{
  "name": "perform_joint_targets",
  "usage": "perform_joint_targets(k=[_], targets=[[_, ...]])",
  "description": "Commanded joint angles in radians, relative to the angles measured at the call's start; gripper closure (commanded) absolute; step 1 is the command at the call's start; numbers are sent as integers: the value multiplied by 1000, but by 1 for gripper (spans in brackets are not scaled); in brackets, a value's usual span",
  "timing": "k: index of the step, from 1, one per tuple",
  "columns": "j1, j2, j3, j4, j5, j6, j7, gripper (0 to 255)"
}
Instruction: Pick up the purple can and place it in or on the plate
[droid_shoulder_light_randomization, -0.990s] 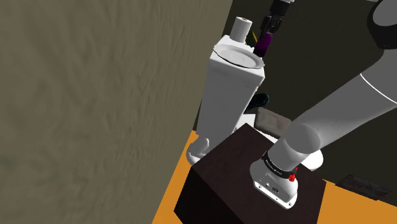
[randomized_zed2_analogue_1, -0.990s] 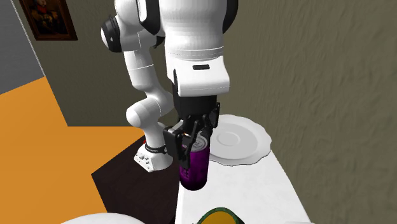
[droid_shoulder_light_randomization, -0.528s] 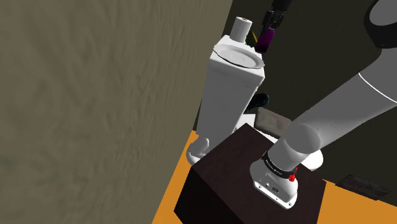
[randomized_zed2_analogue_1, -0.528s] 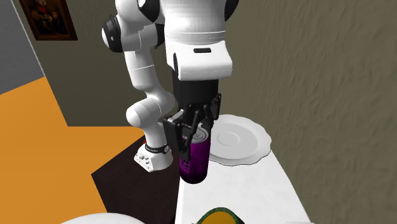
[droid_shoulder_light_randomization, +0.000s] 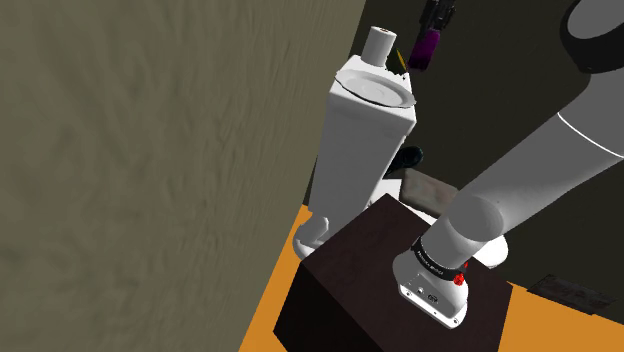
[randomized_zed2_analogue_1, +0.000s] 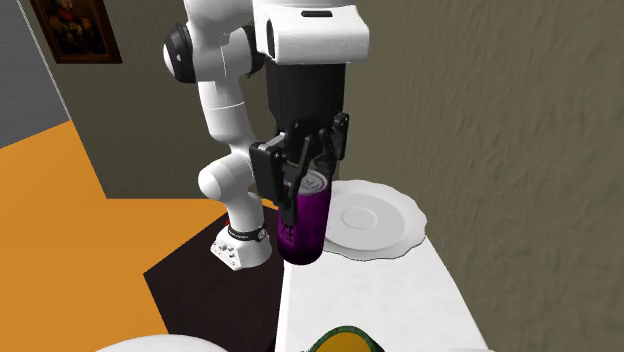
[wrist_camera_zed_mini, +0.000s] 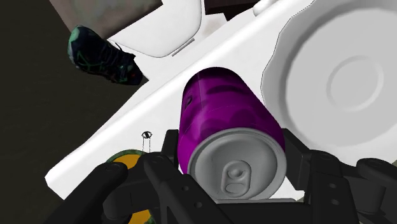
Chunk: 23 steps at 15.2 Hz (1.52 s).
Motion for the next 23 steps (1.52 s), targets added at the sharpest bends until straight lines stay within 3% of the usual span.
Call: perform_joint_targets(k=[1, 4, 10, 18, 23], targets=[[-1, 18, -4, 45, 7, -29, -6, 255], [-2, 42, -9, 112, 17, -74, -15, 255], [60, -61, 100, 42, -8, -104, 155, 255], [130, -123, 243, 23, 8, -154, 369, 255], [132, -159, 252, -70, 4, -96, 383, 255]])
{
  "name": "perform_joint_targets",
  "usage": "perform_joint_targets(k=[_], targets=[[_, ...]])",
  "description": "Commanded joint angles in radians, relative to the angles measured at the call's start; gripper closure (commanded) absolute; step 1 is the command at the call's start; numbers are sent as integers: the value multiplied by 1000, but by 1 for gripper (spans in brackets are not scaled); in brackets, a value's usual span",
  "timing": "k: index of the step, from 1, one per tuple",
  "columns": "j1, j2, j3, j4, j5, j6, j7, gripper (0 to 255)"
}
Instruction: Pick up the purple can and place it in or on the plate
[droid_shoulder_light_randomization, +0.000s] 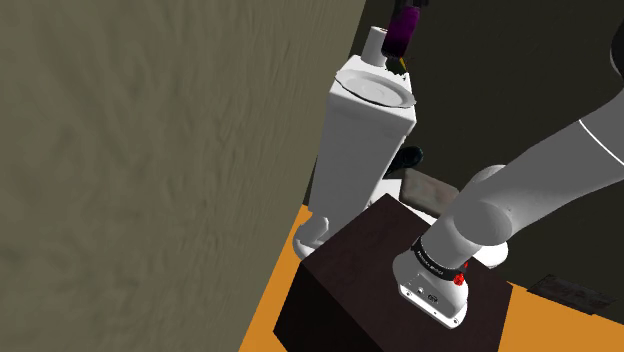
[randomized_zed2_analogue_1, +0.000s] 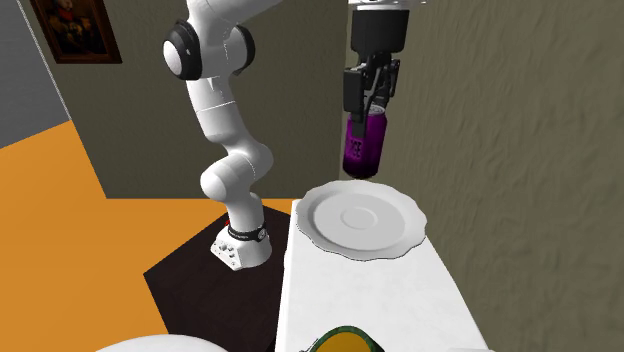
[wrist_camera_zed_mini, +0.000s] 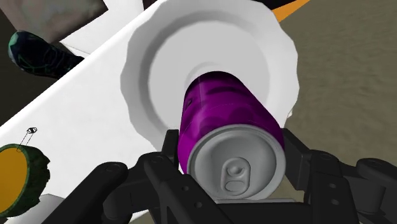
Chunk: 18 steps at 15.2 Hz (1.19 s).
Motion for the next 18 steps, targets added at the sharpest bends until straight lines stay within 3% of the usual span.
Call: perform_joint_targets(k=[1, 15, 16, 17, 18], targets=[[0, -16, 3, -46, -2, 30, 5, 255], [-6, -100, 4, -329, -15, 230, 18, 255], [-6, -93, 3, -303, -14, 212, 15, 255], [-6, -93, 3, -303, -14, 212, 15, 0], [3, -69, -25, -298, 22, 239, -41, 0]])
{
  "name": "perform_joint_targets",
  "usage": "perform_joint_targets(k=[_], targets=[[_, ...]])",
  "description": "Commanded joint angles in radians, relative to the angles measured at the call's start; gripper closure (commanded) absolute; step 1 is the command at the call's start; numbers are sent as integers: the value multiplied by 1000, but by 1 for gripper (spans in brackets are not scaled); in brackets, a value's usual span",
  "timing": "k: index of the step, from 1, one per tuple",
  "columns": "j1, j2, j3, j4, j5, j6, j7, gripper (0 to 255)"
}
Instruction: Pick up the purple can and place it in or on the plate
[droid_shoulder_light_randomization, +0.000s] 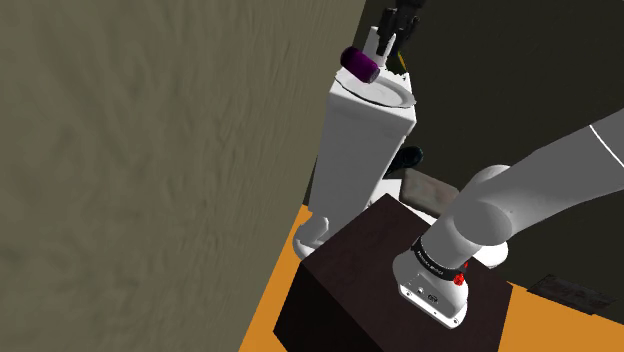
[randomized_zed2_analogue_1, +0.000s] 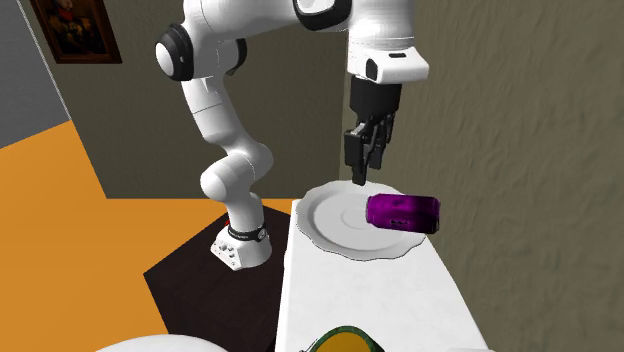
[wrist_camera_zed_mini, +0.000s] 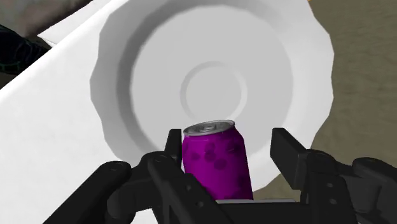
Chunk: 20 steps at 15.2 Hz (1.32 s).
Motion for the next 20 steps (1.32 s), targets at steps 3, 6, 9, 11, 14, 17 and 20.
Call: perform_joint_targets(k=[3, 6, 9, 11, 14, 17, 20], targets=[[31, 97, -94, 34, 142, 75, -207, 0], [39, 132, -117, 36, 193, 103, -273, 0], [41, 125, -113, -11, 193, 144, -272, 0], [42, 121, -110, -41, 193, 171, -272, 0], [42, 119, -108, -63, 193, 192, -272, 0], [42, 120, -108, -63, 193, 192, -272, 0], [42, 120, -108, -63, 193, 192, -272, 0]])
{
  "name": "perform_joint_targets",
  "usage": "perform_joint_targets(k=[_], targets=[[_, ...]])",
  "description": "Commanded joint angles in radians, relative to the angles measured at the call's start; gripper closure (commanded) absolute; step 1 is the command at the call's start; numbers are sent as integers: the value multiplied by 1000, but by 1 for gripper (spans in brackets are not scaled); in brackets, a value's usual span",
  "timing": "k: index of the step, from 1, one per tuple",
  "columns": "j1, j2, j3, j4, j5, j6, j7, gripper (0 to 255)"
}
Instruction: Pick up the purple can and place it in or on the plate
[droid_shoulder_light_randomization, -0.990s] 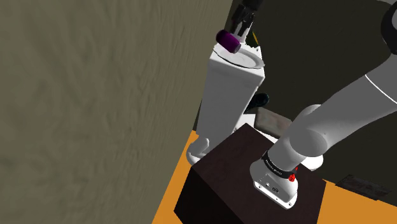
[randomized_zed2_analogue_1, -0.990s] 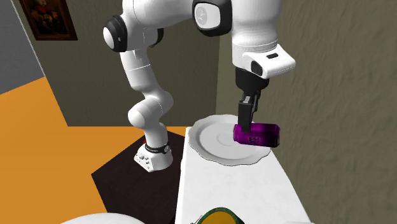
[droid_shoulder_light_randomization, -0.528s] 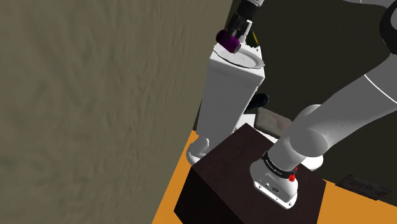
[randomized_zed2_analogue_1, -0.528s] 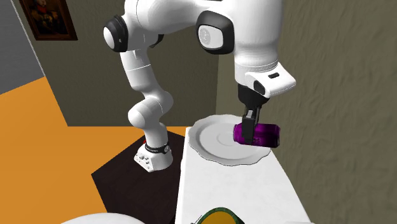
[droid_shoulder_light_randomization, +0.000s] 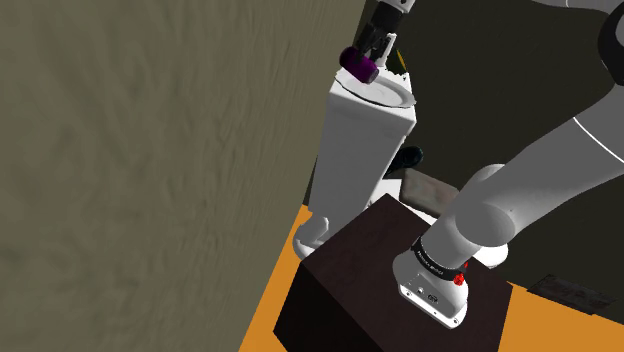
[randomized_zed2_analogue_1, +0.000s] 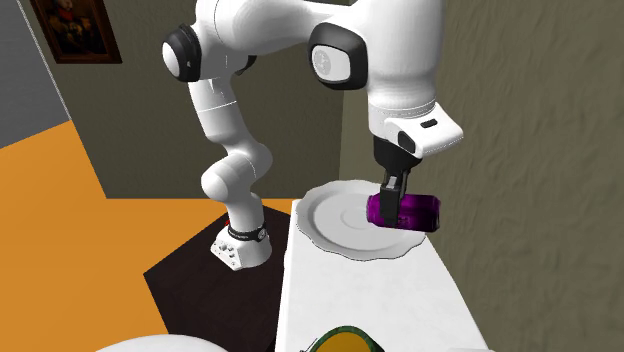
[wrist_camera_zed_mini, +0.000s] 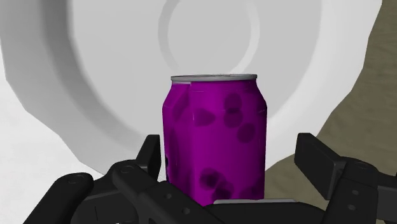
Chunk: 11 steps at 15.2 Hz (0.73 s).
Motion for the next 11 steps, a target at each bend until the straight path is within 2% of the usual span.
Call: perform_joint_targets(k=[1, 11], targets=[[0, 0, 0, 0, 0, 0, 0, 255], [0, 1, 0, 14, 0, -13, 2, 255]])
